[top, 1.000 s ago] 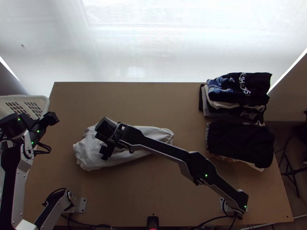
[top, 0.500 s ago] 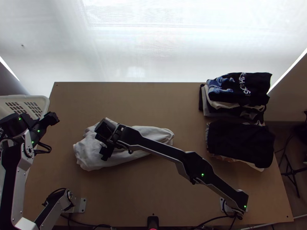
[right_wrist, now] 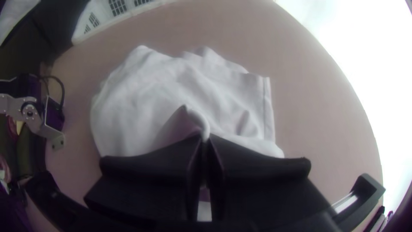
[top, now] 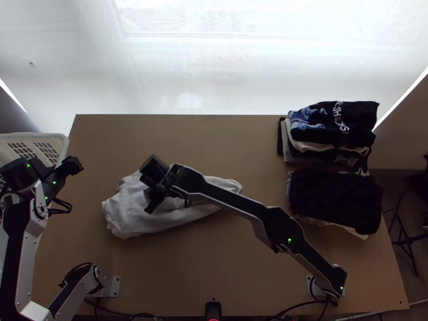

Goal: Fold the t-shirt

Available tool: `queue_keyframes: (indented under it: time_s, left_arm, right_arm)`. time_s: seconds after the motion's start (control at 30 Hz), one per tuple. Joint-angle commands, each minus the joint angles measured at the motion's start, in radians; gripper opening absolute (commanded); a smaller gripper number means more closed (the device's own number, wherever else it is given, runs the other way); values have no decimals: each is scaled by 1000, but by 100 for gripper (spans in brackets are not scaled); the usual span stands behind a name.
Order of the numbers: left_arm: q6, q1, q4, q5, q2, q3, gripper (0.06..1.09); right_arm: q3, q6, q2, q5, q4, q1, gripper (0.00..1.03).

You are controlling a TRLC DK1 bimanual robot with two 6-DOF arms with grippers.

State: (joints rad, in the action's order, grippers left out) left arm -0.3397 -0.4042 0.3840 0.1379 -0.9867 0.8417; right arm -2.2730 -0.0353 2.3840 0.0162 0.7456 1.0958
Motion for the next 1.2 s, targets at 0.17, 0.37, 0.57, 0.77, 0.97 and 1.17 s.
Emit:
queue_keyframes:
  time_s: [0.17, 0.37, 0.57, 0.77, 0.97, 1.17]
  left_arm:
    - [-2, 22, -11, 5, -43, -13, 103]
    - [-18, 56, -19, 3, -47, -4, 103]
    - [-21, 76, -28, 3, -87, -6, 103]
    - [-33, 104, -39, 3, -110, -35, 103]
    - [-33, 110, -42, 3, -112, -52, 103]
    - [-27, 108, -45, 3, -112, -79, 103]
  right_arm:
    - [79, 60, -275, 1, 41, -136, 3]
    - [240, 58, -470, -1, 46, -263, 3]
    - [429, 57, -643, -1, 46, -412, 3]
    - [540, 51, -750, 1, 46, -514, 3]
    - [576, 55, -807, 1, 46, -568, 3]
    - [572, 49, -839, -1, 46, -611, 3]
